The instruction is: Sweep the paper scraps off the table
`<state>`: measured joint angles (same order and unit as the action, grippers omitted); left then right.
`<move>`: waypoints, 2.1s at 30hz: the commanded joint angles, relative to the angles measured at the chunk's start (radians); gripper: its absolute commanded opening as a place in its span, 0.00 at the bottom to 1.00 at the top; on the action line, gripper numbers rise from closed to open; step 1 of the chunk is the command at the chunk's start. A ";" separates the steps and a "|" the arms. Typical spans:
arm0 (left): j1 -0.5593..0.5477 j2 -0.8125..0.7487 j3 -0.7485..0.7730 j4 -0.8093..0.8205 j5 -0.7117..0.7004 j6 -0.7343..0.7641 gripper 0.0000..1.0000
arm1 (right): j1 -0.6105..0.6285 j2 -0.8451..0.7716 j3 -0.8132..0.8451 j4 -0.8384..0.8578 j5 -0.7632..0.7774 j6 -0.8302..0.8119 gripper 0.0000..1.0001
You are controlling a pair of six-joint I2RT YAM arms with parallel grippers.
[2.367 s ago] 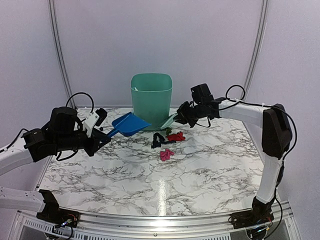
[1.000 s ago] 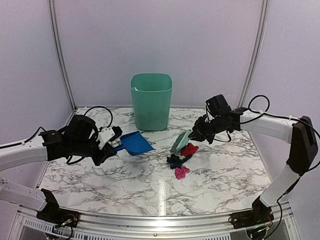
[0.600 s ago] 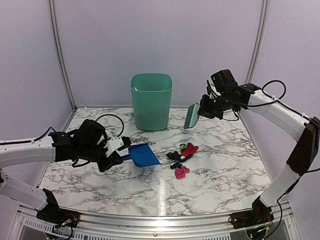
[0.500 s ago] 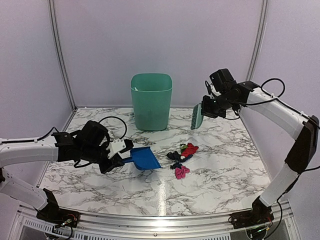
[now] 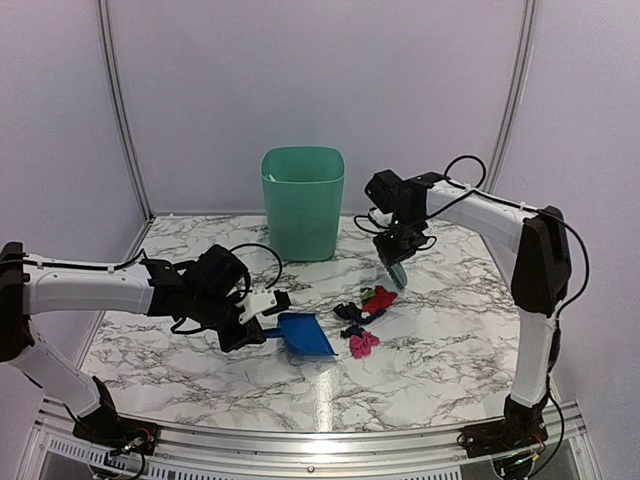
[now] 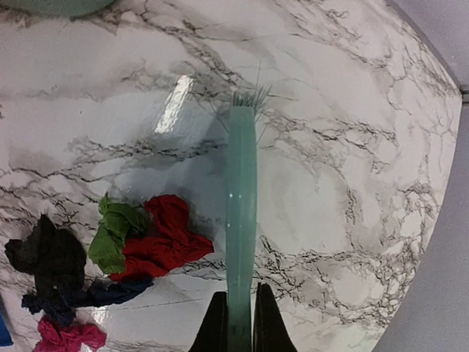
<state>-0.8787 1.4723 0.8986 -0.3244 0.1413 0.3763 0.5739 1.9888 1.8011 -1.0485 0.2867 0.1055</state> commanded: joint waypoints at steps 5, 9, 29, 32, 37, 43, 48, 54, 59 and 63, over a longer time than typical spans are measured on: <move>-0.023 0.056 0.055 -0.025 -0.010 -0.059 0.00 | 0.099 0.023 -0.002 -0.082 -0.003 -0.203 0.00; -0.028 0.077 0.065 -0.023 -0.021 -0.073 0.00 | 0.119 -0.021 -0.063 -0.080 -0.080 -0.193 0.00; -0.030 0.189 0.131 0.033 0.000 -0.101 0.00 | 0.187 -0.108 -0.211 0.035 -0.386 0.120 0.00; -0.030 0.203 0.141 0.045 0.006 -0.118 0.00 | 0.188 -0.119 -0.222 0.057 -0.407 0.141 0.00; -0.030 0.213 0.145 0.073 0.011 -0.151 0.00 | 0.193 -0.131 -0.230 0.084 -0.429 0.160 0.00; -0.028 0.198 0.138 0.087 -0.020 -0.163 0.00 | 0.200 -0.138 -0.239 0.095 -0.432 0.161 0.00; -0.025 0.172 0.128 0.091 -0.050 -0.166 0.00 | 0.216 -0.128 -0.196 0.095 -0.430 0.144 0.00; -0.015 0.112 0.115 0.090 -0.079 -0.175 0.00 | 0.243 -0.108 -0.118 0.055 -0.382 0.144 0.00; -0.006 0.049 0.099 0.079 -0.118 -0.174 0.00 | 0.251 -0.112 -0.049 0.037 -0.348 0.157 0.00; -0.003 0.013 0.098 0.067 -0.135 -0.169 0.00 | 0.252 -0.123 -0.002 0.023 -0.327 0.161 0.00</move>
<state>-0.8883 1.5402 1.0042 -0.2546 0.0402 0.2085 0.8158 1.8679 1.7279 -0.9981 -0.0696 0.2562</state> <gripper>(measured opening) 0.153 0.037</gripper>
